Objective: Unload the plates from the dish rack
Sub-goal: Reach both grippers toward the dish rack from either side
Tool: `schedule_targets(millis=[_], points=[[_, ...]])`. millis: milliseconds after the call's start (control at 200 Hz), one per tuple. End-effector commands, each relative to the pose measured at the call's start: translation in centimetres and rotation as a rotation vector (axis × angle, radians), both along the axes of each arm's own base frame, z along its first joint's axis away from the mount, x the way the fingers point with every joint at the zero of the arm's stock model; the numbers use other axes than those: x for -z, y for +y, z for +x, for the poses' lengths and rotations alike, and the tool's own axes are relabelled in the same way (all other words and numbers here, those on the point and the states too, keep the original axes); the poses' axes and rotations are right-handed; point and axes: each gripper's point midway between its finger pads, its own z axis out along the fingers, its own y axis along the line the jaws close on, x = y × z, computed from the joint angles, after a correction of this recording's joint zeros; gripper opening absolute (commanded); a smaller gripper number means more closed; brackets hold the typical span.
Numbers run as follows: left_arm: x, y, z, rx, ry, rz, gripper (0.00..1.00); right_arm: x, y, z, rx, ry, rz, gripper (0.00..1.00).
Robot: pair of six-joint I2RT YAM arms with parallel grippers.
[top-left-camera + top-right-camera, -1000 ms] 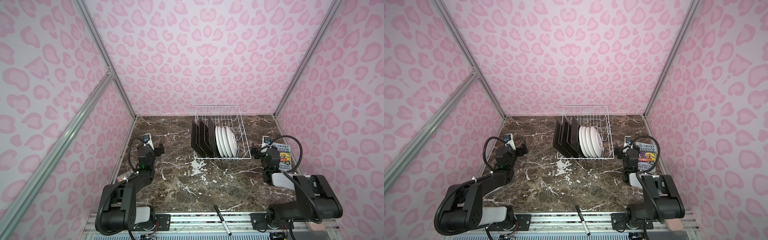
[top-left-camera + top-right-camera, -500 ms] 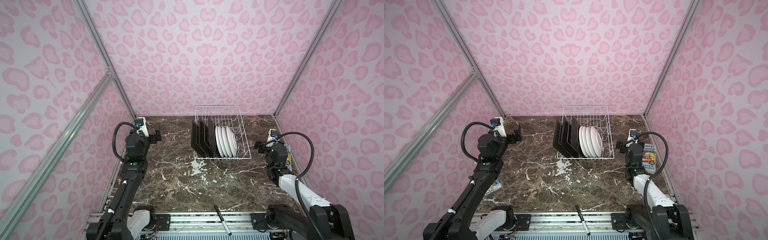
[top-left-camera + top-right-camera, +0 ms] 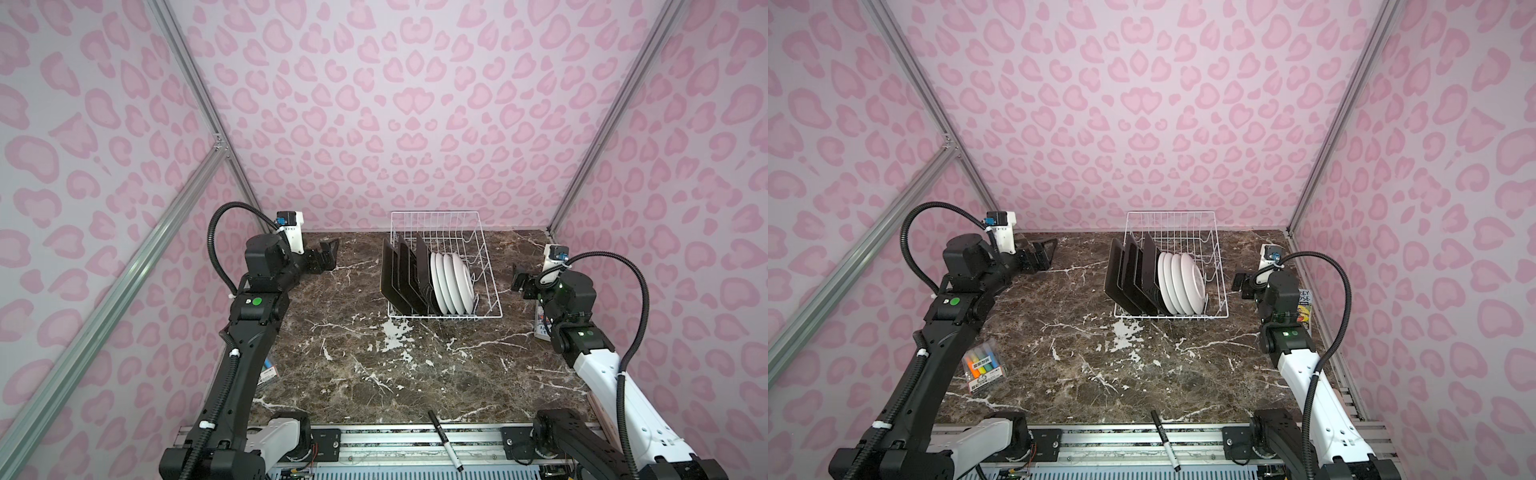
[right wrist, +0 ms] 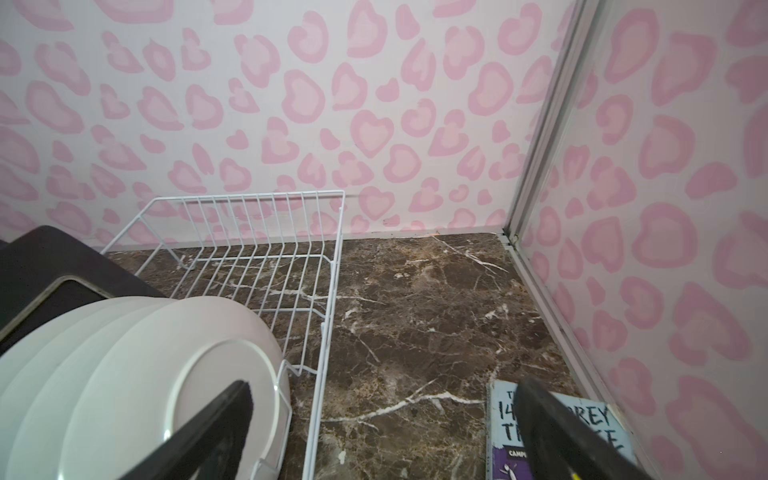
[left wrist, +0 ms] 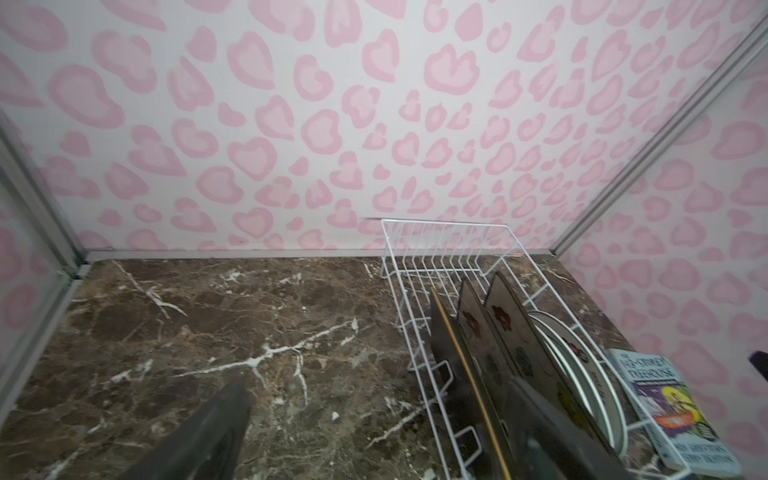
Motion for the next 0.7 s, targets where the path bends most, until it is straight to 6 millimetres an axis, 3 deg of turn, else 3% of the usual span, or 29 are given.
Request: schedule_targets(millis=[0,265,345,365,695], points=[[0.9,-2.0,-0.8,0.074,0.121,-0.112,0.97,1.1,1.7,-0.5,-0.09,0.1,0.039,1.0],[3.0,-3.8,-0.4,0.081,0.309,-0.152,0.98,0.3,4.0,-0.4,-0.208,0.137,0.089,1.0],[4.6,-4.6,-0.2,0.091,0.39,-0.16,0.99,0.1,4.6,-0.3,-0.241,0.151,0.106,1.0],[3.9,-4.9,-0.1,0.097,0.385,-0.161,1.0,0.2,4.8,-0.3,-0.249,0.157,0.109,1.0],[8.8,-9.3,0.9,0.159,0.588,-0.098,0.94,0.3,8.3,-0.1,-0.381,0.245,0.083,1.0]])
